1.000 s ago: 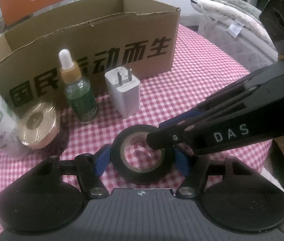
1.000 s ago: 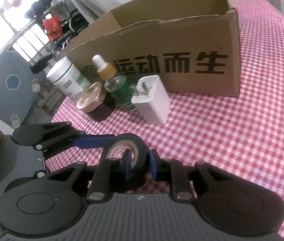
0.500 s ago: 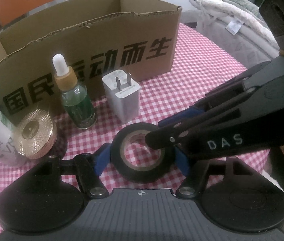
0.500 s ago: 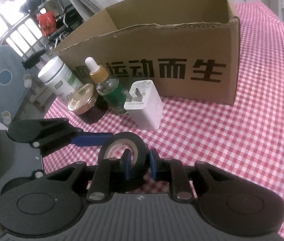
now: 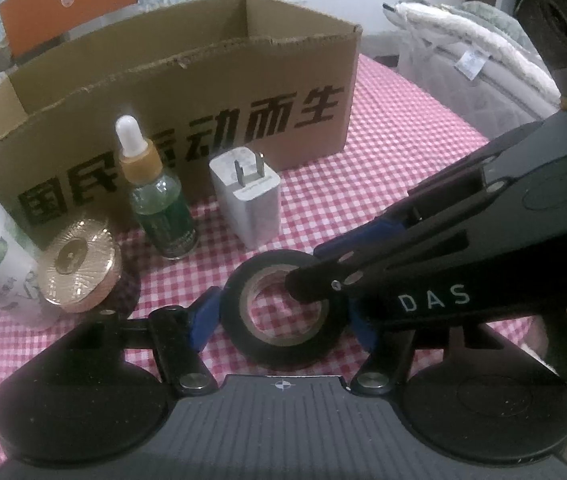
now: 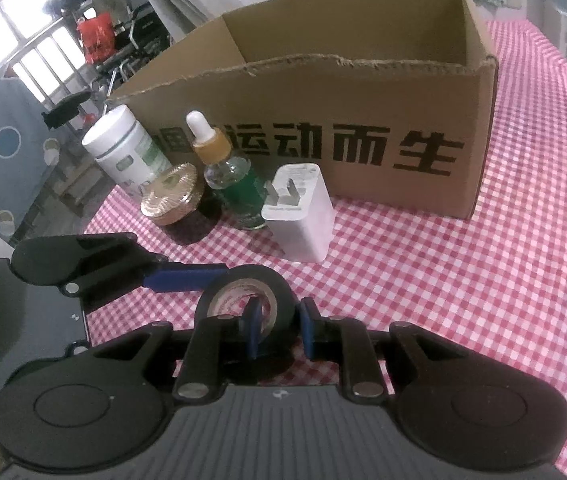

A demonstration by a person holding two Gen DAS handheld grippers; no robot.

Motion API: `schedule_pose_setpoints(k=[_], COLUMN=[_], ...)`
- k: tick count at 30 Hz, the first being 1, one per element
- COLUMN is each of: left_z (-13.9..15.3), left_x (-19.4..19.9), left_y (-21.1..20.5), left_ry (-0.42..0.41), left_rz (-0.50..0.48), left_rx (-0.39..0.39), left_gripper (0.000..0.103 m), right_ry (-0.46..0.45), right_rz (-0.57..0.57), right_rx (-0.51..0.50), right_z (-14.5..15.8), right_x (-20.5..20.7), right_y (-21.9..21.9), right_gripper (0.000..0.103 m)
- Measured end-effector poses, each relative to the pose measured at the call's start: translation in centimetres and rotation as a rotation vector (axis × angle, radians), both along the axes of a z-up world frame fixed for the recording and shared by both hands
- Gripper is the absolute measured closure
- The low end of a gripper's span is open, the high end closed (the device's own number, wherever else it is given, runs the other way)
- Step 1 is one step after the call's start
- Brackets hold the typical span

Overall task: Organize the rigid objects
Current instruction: 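Lift the black tape roll off the table with the right gripper, then carry the tape roll into the box and open the right gripper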

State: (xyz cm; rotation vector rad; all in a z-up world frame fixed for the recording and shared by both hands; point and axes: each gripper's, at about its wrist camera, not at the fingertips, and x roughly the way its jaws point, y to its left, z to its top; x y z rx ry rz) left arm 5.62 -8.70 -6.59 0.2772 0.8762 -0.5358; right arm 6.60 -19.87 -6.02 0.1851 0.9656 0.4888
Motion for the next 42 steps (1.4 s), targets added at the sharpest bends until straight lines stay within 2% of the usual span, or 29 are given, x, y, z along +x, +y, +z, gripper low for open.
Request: schedule_pose_setpoints(k=[8,14,22,26,31,38,42], left_z=[3.1,6.5,10.8,12.4,14.1,16.8,17.9], left_x=[-2.3,-4.0,-4.1,-3.3,-0.9,2.0,4.6], left_y=[0.5,0.6,0.2,-0.4,-0.9,-1.2,-1.2], left_ry=[-0.097,-0.204,-0.311,-0.347,-0.332,-0.352,-0.346], left_rz=[0.013,0.029,0.057,0.07,0.075,0.095,0.112], left_rx=[-0.025,-0.045,-0.09,-0.103,-0.122,-0.135,-0.128], left_gripper=[0.037,0.037,0.037,0.037,0.037,0.037,0.037], right_ry=[-0.094,-0.208,-0.348,-0.397,-0.4,-0.416,-0.385], right_rz=[-0.016,-0.022,-0.011,-0.004,-0.002,0.013,0.025], right_rx=[0.016,0.034,0.04,0.048,0.07,0.083,0.098], right_z=[3.2,6.8,11.5,13.2,14.8,17.9,18.8], right_x=[-2.4,-4.4,-5.1,-4.1,-1.8,1.8,4.9], right_y=[-0.1,-0.5,-1.1,-1.8,-2.8,-3.9,-4.0], right_gripper=[0.081,0.081,0.081,0.081,0.081,0.081,0.08])
